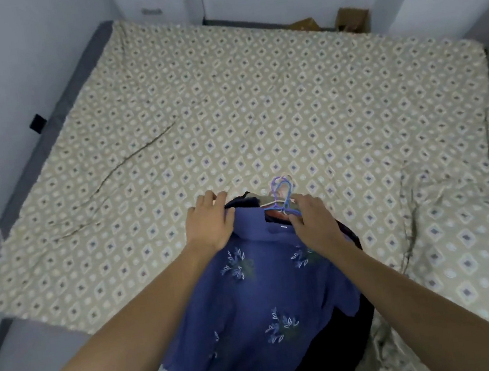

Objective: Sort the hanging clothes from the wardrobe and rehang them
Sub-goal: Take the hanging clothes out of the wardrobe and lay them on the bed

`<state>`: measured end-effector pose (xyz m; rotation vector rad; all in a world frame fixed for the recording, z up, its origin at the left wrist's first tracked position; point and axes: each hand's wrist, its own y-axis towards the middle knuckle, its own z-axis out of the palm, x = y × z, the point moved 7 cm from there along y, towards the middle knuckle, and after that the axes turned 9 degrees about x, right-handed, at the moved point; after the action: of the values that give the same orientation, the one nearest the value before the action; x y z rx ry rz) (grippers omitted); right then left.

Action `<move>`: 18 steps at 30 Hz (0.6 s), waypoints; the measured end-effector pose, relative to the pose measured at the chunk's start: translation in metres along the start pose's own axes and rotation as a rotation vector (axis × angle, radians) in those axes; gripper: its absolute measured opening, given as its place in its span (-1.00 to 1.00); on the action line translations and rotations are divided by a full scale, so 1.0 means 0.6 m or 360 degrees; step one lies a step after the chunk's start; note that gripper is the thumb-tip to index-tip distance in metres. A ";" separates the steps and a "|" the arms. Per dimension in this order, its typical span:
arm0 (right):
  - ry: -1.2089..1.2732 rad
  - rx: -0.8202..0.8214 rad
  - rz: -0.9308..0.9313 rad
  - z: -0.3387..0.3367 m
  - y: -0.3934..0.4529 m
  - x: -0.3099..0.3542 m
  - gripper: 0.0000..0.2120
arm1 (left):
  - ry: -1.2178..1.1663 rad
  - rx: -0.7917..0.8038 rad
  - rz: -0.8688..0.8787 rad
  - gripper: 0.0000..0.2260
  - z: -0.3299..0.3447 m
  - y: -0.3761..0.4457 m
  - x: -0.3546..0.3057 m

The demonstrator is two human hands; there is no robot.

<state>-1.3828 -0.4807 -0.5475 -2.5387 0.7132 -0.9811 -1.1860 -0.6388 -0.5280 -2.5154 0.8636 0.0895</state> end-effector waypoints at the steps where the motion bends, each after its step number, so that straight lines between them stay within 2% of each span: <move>1: -0.0017 -0.0010 -0.0089 0.002 0.003 0.045 -0.59 | -0.0009 -0.0038 -0.0017 -0.58 -0.016 -0.024 0.017; 6: -0.0225 0.0020 -0.0605 0.045 -0.023 0.293 -0.51 | -0.0016 -0.0265 -0.0240 -0.43 -0.095 -0.183 0.142; 10: -0.0322 0.0083 -0.1008 0.118 -0.090 0.480 -0.48 | -0.0087 -0.0511 -0.0559 -0.44 -0.129 -0.371 0.272; 14: -0.0411 0.0193 -0.1412 0.215 -0.211 0.646 -0.46 | -0.0177 -0.0722 -0.0957 -0.42 -0.128 -0.609 0.375; 18: -0.0455 0.0321 -0.1788 0.320 -0.393 0.783 -0.45 | -0.0226 -0.0875 -0.1331 -0.41 -0.086 -0.886 0.418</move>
<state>-0.8713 -0.5264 -0.3251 -2.7164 -0.9571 -0.8306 -0.6743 -0.4379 -0.3133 -3.1086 -0.3669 0.2472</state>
